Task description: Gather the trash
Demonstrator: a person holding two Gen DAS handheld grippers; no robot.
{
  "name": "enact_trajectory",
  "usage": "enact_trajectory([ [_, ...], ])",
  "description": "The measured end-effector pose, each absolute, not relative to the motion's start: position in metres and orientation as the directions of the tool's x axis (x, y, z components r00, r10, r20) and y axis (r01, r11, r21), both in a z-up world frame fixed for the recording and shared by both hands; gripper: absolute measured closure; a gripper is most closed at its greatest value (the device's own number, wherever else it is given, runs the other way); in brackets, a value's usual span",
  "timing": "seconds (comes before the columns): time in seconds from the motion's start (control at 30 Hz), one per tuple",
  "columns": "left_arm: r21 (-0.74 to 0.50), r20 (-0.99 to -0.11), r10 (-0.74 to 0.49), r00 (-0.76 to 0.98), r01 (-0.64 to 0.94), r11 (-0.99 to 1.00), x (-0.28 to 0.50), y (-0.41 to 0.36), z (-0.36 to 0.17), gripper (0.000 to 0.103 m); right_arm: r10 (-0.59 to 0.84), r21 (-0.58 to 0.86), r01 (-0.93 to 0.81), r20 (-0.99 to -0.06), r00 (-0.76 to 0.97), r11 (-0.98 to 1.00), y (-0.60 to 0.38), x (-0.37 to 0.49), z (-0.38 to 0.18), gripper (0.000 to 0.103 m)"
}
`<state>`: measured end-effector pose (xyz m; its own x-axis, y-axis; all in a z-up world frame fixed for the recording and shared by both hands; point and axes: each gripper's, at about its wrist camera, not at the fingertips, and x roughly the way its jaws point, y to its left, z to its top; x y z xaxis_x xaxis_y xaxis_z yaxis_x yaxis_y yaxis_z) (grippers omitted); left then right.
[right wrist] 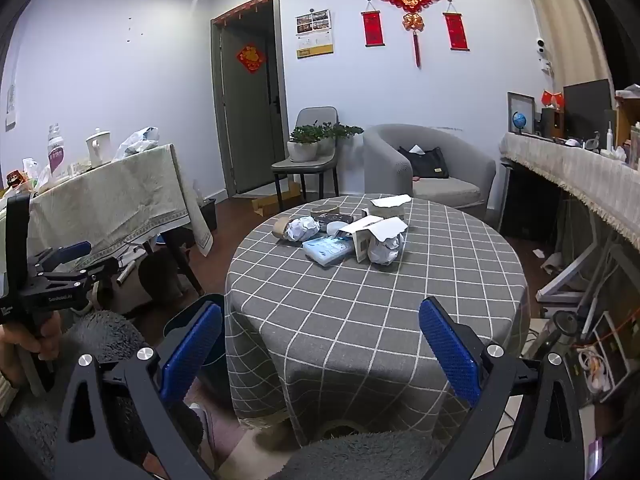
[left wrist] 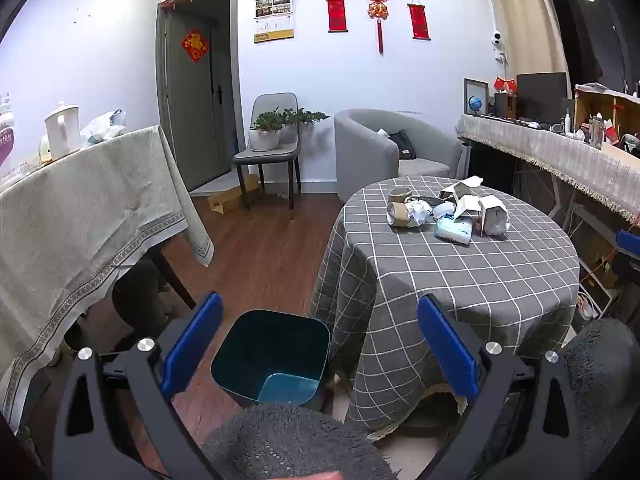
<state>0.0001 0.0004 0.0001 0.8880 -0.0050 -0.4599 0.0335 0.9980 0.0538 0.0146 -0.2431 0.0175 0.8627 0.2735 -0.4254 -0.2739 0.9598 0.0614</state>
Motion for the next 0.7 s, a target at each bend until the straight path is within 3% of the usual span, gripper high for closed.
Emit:
enact_trajectory([
  [0.7, 0.050, -0.461, -0.007, 0.888, 0.034, 0.998, 0.0002, 0.0007, 0.0001, 0.003, 0.272, 0.062, -0.273, -0.429, 0.861, 0.960, -0.2439, 0.0155, 0.0170, 0.003],
])
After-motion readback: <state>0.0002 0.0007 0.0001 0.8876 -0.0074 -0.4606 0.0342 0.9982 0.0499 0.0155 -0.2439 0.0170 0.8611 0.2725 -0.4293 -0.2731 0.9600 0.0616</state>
